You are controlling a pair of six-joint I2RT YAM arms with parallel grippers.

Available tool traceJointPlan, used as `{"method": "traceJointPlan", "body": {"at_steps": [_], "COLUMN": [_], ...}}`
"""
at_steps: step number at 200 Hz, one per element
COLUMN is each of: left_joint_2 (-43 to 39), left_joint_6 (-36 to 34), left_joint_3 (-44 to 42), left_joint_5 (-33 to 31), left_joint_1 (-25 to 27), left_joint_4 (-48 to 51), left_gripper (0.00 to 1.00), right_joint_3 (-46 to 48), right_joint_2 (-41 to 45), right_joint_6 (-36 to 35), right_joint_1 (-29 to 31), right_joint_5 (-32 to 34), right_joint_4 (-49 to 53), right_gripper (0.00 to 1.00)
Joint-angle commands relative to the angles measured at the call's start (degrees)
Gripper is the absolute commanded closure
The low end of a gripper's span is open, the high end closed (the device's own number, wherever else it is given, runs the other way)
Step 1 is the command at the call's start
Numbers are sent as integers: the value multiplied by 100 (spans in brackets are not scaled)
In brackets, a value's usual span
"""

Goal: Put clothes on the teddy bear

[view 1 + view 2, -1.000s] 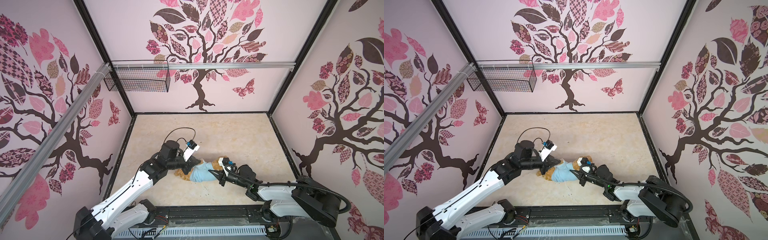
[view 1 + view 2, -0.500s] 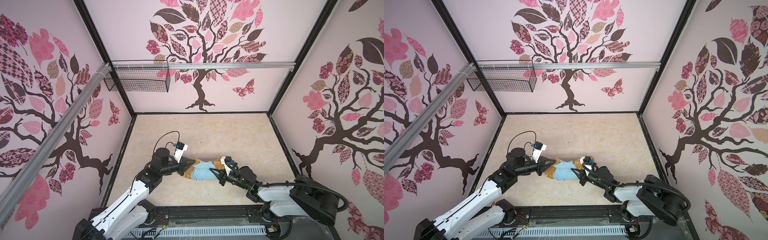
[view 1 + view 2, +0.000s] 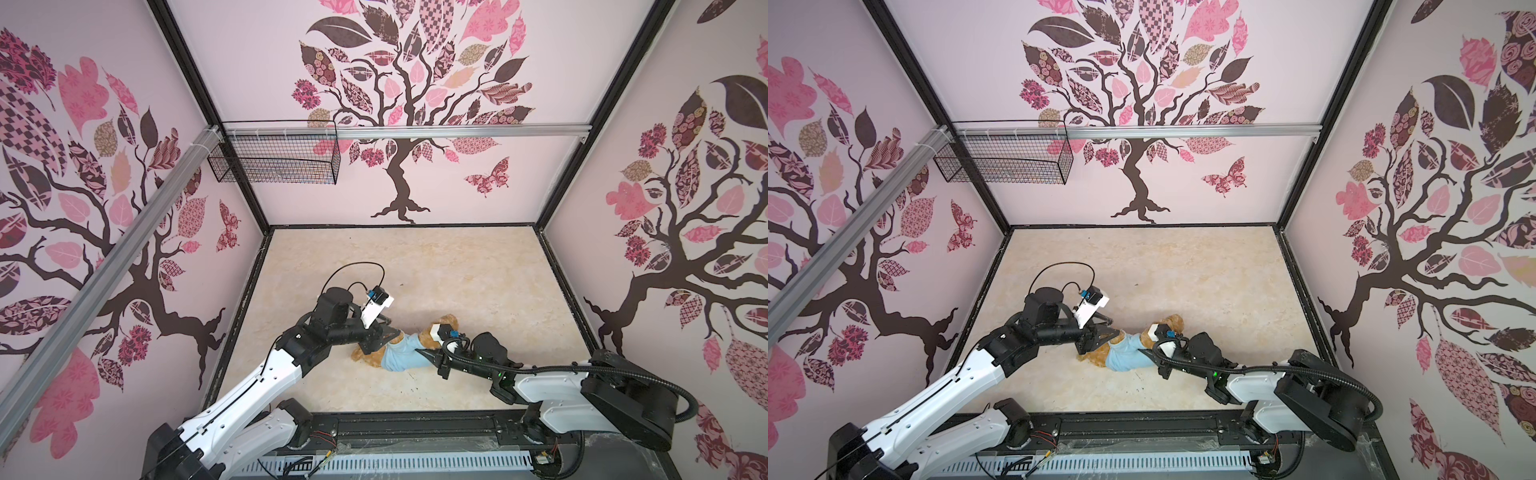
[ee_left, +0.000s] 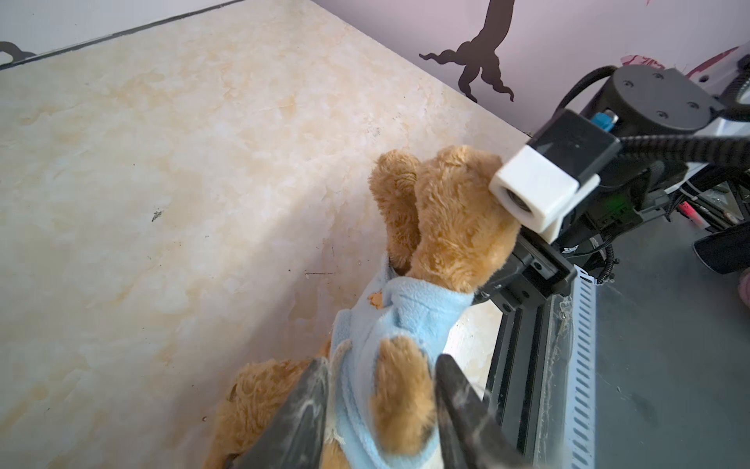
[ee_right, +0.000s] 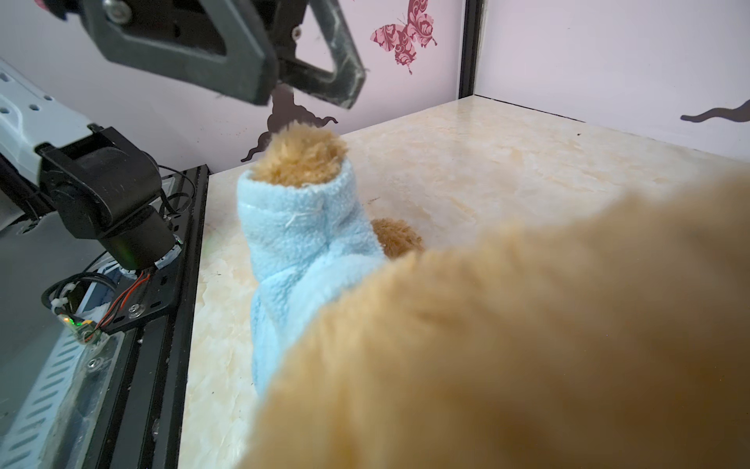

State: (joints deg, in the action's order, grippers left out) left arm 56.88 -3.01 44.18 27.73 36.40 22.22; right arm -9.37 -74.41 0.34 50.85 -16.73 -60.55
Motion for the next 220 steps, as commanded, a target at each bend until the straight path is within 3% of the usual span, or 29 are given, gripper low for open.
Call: {"method": "traceJointPlan", "body": {"at_steps": [1, 49, 124, 170, 220], "left_joint_2": [292, 332, 313, 435, 522], "left_joint_6": [-345, -365, -552, -570, -654], "left_joint_3": [459, 473, 294, 293, 200], "left_joint_5": [-76, 377, 363, 434, 331], "left_joint_1": [66, 104, 147, 174, 181], "left_joint_4": [342, 452, 721, 657, 652], "left_gripper": [55, 61, 66, 81, 69], "right_joint_3": [-154, -146, -176, -163, -188], "right_joint_2": [41, 58, 6, 28, 76], "right_joint_6": [-142, -167, -143, 5, 134], "right_joint_1": [85, 92, 96, 93, 95], "right_joint_5": [-80, 20, 82, 157, 187], "right_joint_4": [220, 215, 168, 62, 26], "right_gripper": [100, 100, 100, 100, 100]}}
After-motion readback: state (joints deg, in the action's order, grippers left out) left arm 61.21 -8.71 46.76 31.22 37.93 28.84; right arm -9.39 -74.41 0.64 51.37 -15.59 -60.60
